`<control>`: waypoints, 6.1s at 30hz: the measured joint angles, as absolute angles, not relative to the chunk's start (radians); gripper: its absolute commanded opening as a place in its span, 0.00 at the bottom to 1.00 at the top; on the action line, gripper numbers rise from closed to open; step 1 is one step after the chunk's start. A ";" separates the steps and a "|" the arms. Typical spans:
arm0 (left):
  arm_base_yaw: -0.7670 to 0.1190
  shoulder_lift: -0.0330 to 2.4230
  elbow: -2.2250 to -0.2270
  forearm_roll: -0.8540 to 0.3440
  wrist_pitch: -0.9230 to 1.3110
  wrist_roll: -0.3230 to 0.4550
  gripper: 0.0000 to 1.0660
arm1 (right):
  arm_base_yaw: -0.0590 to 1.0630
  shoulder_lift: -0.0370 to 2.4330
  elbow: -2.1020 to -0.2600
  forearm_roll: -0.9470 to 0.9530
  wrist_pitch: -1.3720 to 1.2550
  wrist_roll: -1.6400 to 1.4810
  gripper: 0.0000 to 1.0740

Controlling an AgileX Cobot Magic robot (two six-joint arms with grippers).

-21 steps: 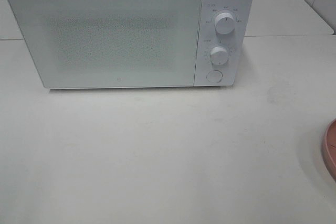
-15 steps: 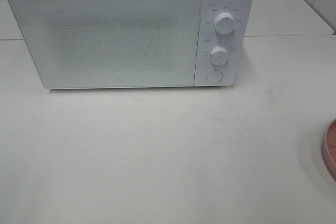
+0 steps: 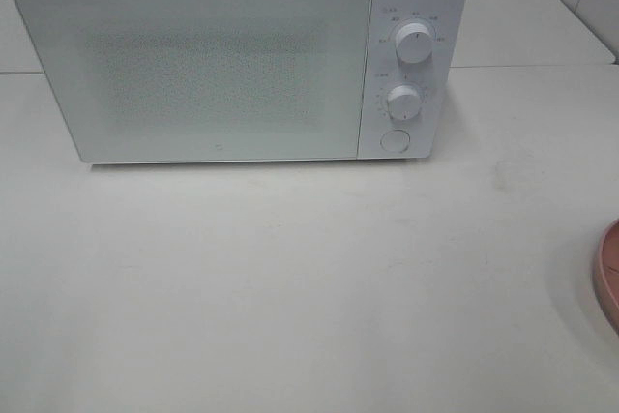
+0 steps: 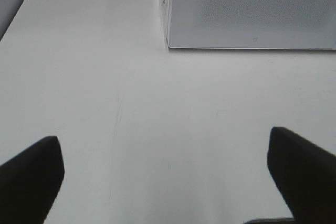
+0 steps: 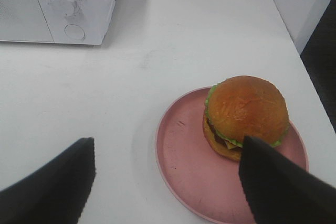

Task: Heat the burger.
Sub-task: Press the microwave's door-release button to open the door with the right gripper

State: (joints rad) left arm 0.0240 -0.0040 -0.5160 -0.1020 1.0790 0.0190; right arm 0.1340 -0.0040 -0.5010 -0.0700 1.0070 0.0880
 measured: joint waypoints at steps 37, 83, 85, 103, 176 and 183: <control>0.024 -0.004 -0.516 -0.102 1.079 0.019 0.92 | 0.134 0.646 -0.533 -0.056 0.415 0.088 0.69; 0.024 -0.004 -0.516 -0.102 1.079 0.019 0.92 | 0.576 1.515 -0.222 0.653 -1.087 -0.246 0.69; 0.024 -0.004 -0.516 -0.102 1.079 0.019 0.92 | 0.600 1.539 -0.223 0.674 -1.112 -0.247 0.69; 0.024 -0.004 -0.516 -0.102 1.079 0.019 0.92 | 0.800 1.753 -0.329 0.837 -1.199 -0.231 0.66; 0.024 -0.004 -0.516 -0.102 1.079 0.019 0.92 | 0.588 2.060 -0.714 0.737 -0.994 1.296 0.00; 0.024 -0.004 -0.516 -0.102 1.079 0.019 0.92 | 0.564 2.099 -0.777 0.736 -0.965 1.288 0.00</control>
State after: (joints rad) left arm 0.0240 -0.0040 -0.5160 -0.1020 1.0790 0.0190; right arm 0.5640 2.0990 -0.7770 0.7360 -0.9650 1.2880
